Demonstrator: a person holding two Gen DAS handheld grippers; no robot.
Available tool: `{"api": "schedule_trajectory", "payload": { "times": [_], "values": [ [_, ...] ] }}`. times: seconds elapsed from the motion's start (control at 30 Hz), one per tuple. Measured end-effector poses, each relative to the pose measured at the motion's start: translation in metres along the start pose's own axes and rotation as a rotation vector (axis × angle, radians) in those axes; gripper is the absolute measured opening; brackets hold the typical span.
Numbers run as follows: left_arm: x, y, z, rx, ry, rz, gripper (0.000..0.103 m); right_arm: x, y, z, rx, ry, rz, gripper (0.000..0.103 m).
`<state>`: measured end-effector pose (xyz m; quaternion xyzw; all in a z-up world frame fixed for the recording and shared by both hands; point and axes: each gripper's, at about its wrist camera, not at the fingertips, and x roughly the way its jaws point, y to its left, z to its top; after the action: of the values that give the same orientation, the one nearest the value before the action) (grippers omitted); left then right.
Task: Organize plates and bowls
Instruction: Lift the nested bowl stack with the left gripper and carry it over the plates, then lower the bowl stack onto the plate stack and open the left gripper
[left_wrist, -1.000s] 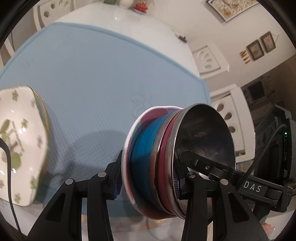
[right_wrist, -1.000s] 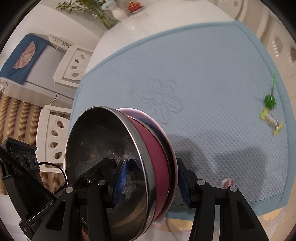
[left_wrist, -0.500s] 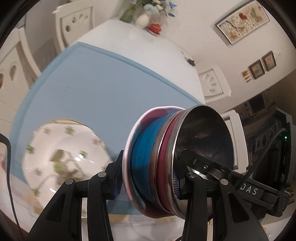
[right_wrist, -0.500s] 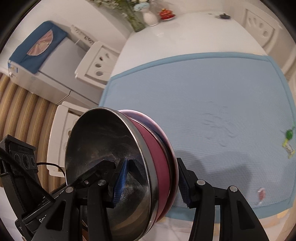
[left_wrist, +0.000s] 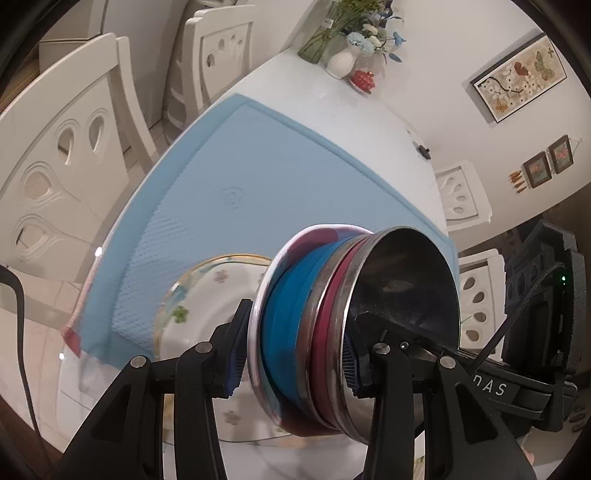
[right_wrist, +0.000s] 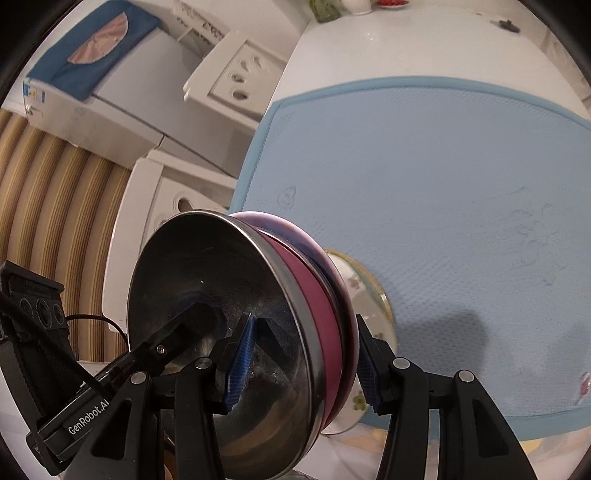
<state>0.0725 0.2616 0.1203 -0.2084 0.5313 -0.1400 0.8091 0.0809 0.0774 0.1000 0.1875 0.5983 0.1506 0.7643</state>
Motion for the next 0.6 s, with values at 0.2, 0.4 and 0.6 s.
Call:
{"api": "schedule_trajectory", "payload": {
  "times": [0.2, 0.4, 0.6],
  "values": [
    [0.013, 0.026, -0.003, 0.012, 0.033, -0.036, 0.038, 0.023, -0.005, -0.012, 0.056, 0.032, -0.023, 0.049],
    [0.03, 0.034, -0.005, 0.061, 0.087, -0.054, 0.038, 0.038, -0.017, -0.025, 0.121, 0.047, -0.063, 0.05],
    [0.043, 0.034, -0.006, 0.097, 0.131, -0.075, 0.038, 0.047, -0.021, -0.029, 0.166, 0.049, -0.101, 0.05]
  ]
}}
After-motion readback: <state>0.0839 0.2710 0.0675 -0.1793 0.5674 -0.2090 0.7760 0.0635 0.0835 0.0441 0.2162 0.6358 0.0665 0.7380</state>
